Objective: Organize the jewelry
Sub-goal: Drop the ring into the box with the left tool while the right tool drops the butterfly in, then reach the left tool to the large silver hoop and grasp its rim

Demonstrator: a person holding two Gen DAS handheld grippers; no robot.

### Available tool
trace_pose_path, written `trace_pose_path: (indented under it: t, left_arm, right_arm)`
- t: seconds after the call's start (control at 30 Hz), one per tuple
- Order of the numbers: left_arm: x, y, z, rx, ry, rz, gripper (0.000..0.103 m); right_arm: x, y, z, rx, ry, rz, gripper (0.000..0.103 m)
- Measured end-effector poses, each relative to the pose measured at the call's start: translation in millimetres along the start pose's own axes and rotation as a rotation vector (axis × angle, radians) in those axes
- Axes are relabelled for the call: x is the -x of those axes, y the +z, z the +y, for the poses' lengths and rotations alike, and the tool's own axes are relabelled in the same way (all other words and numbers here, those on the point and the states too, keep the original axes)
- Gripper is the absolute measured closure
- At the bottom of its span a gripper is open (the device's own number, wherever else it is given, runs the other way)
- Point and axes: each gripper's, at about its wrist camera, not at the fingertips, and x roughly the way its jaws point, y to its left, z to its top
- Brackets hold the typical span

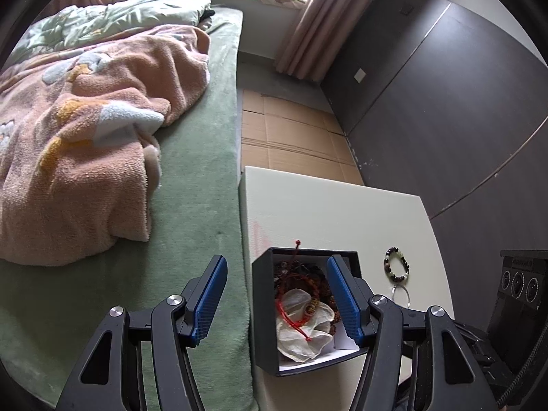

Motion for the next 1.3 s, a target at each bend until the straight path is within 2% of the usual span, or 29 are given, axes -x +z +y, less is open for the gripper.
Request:
trace_pose_path:
  t: [0.07,0.13,0.17,0.2,0.27,0.77,1.0,1.3]
  left_arm:
    - [1,1,6,0.015,0.004,-0.001,0.041]
    - [1,2,9,0.027,0.006,-0.001,0.041]
    - [1,2,9,0.028,0.006,0.000,0.041]
    - [0,2,8,0.026,0.005,0.001,0.041]
    - [-1,2,2,0.012,0.000,0.003,0.041]
    - [-22,-13,-85,-0.155,-0.058,0.058,0.041]
    - [-41,-31,-126,-0.224,-0.076,0.119,0.041]
    - [-77,-47,-172,-0.228,-0.072,0.258,0.041]
  right_arm:
    - [-7,1,6,0.004,0.022,0.025,0.064]
    - [-8,1,6,-0.015,0.045,0.044,0.050]
    - [-6,1,3,-0.029,0.053,0.033,0.039]
    - [-3,0,0,-0.041,0.051,0.019,0.033]
    - [4,0,-7,-0.062,0.043,0.007,0.029]
    - [72,-7,-78,-0.186,-0.060,-0.079,0.028]
    - [99,-12,-104,-0.207,-0.130,-0.105,0.028]
    - [126,-21,-144,-0.290,-0.206,-0.134,0.028]
